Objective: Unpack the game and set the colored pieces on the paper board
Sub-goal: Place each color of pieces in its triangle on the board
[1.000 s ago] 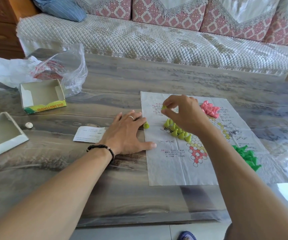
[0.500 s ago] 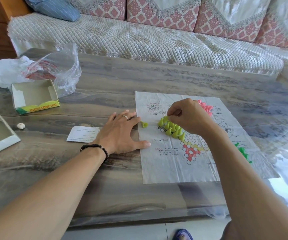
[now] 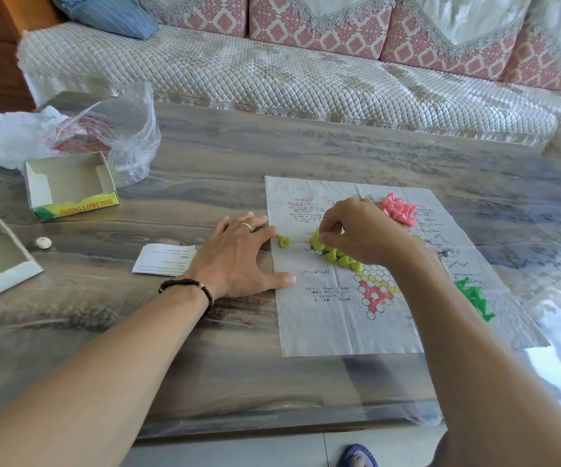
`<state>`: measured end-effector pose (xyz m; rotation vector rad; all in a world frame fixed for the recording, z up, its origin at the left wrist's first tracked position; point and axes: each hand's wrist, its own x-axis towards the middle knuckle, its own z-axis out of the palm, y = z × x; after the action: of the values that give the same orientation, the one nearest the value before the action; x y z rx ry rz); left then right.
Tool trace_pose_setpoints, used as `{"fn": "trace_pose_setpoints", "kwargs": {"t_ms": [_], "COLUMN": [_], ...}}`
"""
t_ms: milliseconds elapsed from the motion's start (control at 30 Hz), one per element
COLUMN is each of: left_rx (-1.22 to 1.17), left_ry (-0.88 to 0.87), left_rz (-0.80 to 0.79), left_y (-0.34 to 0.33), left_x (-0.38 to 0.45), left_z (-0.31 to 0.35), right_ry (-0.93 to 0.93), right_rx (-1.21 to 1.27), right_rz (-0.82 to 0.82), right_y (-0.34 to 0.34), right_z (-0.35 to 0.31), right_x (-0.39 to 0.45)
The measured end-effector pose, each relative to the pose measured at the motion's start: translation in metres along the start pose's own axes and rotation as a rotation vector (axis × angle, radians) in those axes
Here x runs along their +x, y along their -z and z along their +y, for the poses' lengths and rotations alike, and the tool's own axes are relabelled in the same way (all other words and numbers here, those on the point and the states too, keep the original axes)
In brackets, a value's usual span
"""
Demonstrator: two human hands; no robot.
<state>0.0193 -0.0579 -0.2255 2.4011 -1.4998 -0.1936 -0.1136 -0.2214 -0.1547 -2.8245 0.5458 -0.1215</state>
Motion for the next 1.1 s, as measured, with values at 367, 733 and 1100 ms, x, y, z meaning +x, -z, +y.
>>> {"fn": "trace_pose_setpoints", "kwargs": {"t_ms": [367, 733, 1100], "left_rx": [-0.009, 0.004, 0.018], "left_ry": [-0.002, -0.002, -0.015], "left_rz": [0.0, -0.001, 0.001], "left_y": [0.001, -0.001, -0.001], "left_x": [0.0, -0.001, 0.0], "left_z": [0.0, 0.001, 0.0], "right_ry": [0.005, 0.175, 0.081], "right_rx": [-0.051, -0.206, 0.209], "right_rz": [0.002, 0.116, 0.29], "right_y": [-0.005, -0.033, -0.001], "right_z": [0.001, -0.031, -0.021], "right_x": [0.004, 0.025, 0.027]}}
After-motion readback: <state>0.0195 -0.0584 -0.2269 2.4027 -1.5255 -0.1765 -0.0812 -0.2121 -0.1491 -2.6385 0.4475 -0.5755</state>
